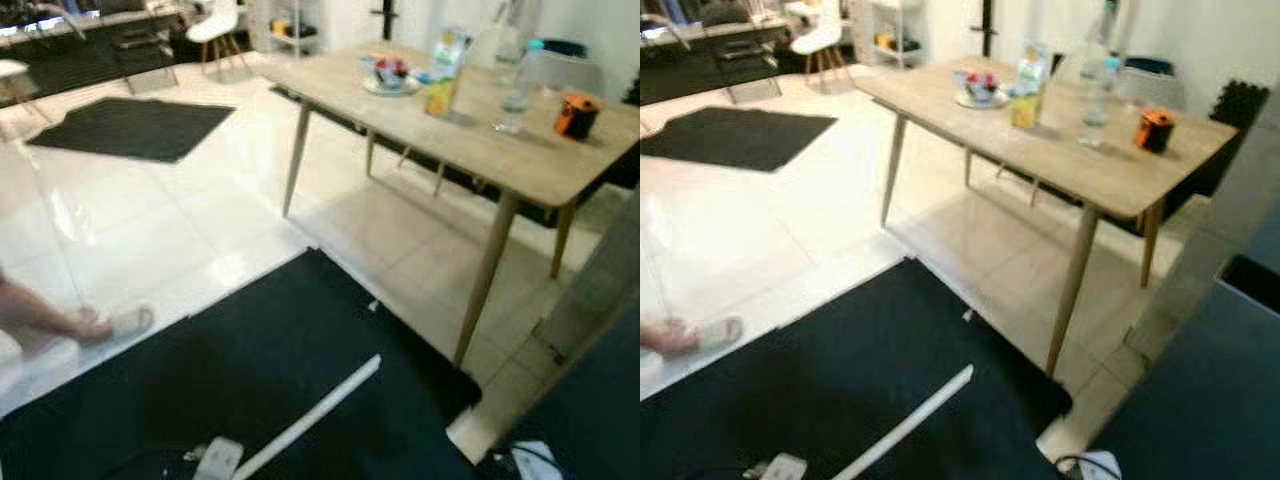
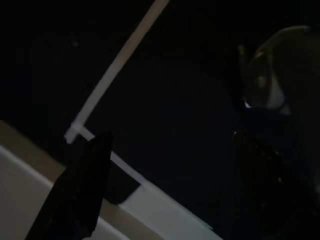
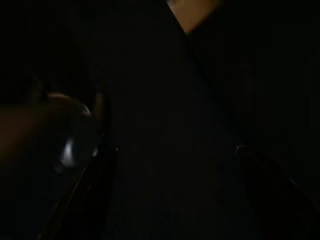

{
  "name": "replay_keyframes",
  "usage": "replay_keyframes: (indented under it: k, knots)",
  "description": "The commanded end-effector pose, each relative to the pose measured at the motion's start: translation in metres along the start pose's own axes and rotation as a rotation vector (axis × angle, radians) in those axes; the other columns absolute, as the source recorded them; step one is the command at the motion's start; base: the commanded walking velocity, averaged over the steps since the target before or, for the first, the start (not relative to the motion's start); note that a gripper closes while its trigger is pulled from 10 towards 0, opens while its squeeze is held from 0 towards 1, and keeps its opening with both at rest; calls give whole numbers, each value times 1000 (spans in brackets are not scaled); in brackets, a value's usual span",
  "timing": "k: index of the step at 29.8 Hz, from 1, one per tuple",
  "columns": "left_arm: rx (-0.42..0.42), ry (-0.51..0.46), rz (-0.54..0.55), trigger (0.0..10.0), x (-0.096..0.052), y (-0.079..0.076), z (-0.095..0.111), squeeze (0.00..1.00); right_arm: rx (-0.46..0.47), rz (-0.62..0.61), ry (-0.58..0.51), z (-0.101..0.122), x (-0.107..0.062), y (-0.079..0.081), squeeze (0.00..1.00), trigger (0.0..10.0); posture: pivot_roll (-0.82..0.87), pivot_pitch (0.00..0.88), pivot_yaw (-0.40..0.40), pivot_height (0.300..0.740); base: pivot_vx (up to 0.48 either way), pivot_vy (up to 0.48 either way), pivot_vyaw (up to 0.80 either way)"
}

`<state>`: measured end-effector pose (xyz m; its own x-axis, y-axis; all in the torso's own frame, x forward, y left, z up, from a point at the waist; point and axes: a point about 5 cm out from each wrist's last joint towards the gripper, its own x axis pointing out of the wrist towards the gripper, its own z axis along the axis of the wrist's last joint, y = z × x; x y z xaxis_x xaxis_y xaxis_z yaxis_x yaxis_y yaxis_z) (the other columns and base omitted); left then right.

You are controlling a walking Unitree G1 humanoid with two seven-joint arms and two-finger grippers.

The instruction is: Restocking fridge

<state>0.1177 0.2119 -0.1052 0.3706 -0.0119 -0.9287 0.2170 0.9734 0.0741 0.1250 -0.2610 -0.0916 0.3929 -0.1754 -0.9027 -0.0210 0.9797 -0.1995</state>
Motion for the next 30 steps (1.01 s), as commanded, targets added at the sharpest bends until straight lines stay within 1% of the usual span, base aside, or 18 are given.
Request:
replay_keyframes:
  k: [1,3,6,11,17,30]
  knots:
    - [-4,-21,2,10000,1,2,10,0,23,-19,21,-8,-1,-3,0,10000,-20,0,32,740,0,0,0]
    - [2,-25,-11,10000,2,-1,14,0,14,-24,22,-8,-1,-5,0,10000,-25,0,24,740,0,0,0]
    - [-31,-34,-15,10000,2,-3,17,0,7,-29,37,-12,-2,-8,0,10000,-28,0,22,740,210,0,0]
    - [-31,-22,-14,10000,0,6,12,0,7,-36,52,-18,-4,-12,0,10000,-42,0,18,740,362,0,0]
    - [-25,-16,-13,10000,-1,11,11,0,4,-30,52,-18,-3,-10,0,10000,-42,0,19,740,368,0,0]
    - [-13,-16,-11,10000,0,11,15,0,9,-20,59,-21,-3,-6,0,10000,-38,0,26,740,378,0,0]
